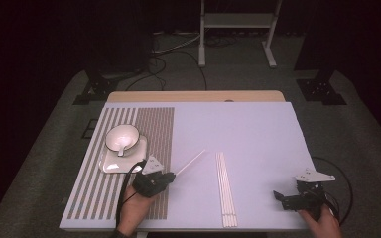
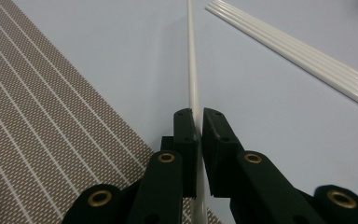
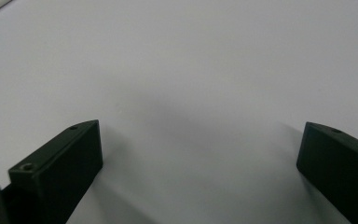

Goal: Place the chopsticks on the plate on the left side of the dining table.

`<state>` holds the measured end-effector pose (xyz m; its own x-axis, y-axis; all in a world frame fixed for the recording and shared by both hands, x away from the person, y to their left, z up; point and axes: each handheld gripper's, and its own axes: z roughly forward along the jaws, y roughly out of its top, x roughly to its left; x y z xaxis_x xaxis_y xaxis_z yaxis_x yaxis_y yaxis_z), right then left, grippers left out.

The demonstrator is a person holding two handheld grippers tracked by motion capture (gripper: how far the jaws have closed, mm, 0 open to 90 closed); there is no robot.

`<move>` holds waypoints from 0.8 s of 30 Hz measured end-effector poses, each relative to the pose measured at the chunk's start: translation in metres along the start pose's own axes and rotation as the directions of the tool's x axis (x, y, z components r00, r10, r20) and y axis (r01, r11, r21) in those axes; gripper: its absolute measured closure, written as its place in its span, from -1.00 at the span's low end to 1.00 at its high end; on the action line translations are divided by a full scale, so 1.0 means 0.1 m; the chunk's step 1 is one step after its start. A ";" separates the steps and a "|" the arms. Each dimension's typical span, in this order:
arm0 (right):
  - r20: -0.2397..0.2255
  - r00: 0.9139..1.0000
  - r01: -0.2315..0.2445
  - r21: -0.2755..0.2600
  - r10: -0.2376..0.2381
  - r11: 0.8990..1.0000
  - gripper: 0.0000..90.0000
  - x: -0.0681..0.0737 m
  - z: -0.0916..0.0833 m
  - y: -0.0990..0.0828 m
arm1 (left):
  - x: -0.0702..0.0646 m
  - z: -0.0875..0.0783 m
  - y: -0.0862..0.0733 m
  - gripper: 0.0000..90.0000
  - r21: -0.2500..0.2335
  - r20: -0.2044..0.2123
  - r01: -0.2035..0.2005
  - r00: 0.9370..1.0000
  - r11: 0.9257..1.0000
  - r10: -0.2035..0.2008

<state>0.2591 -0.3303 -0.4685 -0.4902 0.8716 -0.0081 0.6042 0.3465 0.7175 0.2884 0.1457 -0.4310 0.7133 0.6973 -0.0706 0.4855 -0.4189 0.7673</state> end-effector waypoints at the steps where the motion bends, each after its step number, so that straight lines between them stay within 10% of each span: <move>1: 0.000 1.000 0.000 0.000 0.000 1.000 -1.00 0.00 0.00 0.00 | 0.01 -0.01 0.00 0.88 0.001 -0.001 0.004 1.000 1.000 -0.004; 24: 0.000 1.000 0.000 0.000 0.000 1.000 -1.00 0.00 0.00 0.00 | 0.21 -0.23 -0.05 0.88 -0.016 -0.056 0.040 0.998 0.999 -0.041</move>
<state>0.2591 -0.3304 -0.4685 -0.4902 0.8716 -0.0084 0.6038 0.3465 0.7179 0.2893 0.1752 -0.4218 0.6631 0.7456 -0.0658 0.5056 -0.3814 0.7739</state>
